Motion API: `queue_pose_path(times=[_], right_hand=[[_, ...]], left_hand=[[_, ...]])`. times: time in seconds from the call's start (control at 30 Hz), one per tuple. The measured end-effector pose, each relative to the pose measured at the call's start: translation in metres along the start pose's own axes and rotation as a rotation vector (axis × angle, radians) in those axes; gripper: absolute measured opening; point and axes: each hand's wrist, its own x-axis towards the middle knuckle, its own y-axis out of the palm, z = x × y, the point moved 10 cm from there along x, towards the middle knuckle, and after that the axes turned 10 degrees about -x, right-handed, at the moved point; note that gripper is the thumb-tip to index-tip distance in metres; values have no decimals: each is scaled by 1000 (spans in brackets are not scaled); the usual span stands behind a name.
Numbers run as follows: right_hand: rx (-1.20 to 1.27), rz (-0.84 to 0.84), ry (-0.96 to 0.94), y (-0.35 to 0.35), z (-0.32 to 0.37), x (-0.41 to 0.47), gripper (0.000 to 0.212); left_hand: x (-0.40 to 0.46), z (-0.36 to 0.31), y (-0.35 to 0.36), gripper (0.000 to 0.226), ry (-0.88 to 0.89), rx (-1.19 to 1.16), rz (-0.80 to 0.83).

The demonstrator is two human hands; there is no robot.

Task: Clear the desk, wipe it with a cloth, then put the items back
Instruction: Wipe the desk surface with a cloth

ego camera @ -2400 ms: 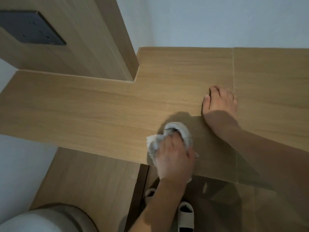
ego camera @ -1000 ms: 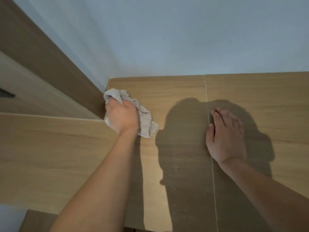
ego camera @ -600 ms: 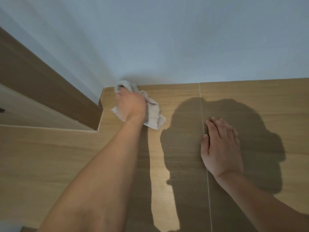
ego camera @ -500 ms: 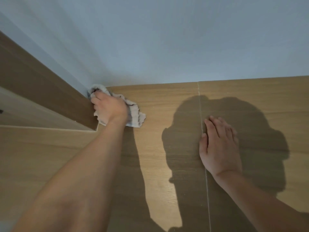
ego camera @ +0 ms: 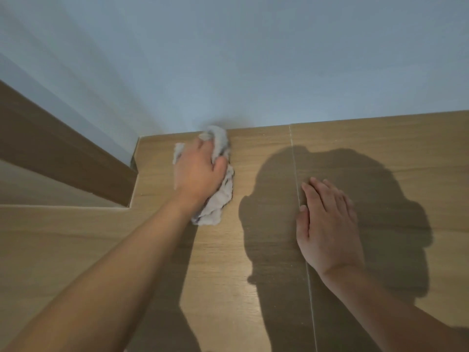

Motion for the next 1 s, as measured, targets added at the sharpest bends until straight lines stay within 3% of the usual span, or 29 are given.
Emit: queue_pose_path(times=[0.07, 0.2, 0.23, 0.33, 0.37, 0.4, 0.5, 0.53, 0.67, 0.8, 0.87, 1.0], right_hand=[[7, -4, 3, -1, 1, 1, 53], [18, -17, 1, 0, 1, 2, 53], [24, -22, 5, -1, 1, 2, 53], [29, -26, 10, -1, 0, 2, 53], [30, -22, 8, 0, 0, 2, 53], [28, -22, 7, 0, 0, 2, 53], [16, -25, 6, 0, 0, 2, 52], [15, -28, 7, -1, 0, 2, 52], [30, -38, 8, -2, -1, 3, 52], [25, -33, 16, -1, -1, 2, 51], [18, -29, 18, 0, -1, 2, 51], [22, -30, 28, -2, -1, 1, 51]], left_hand=[[-1, -9, 5, 42, 248, 130, 98], [13, 17, 10, 45, -250, 137, -64], [14, -1, 19, 46, -177, 105, -36], [7, -71, 45, 46, 462, -41, 270], [9, -81, 44, 46, 587, -53, 327], [18, -85, 43, 47, 602, -35, 329], [46, -89, 54, 49, 324, -20, 215], [46, -96, 65, 48, 302, -6, 226], [23, -123, 83, 49, 529, -73, 382], [0, -125, 57, 39, 765, -79, 542], [14, -91, 35, 36, 660, -80, 423], [13, -10, 11, 41, 254, -69, 167]])
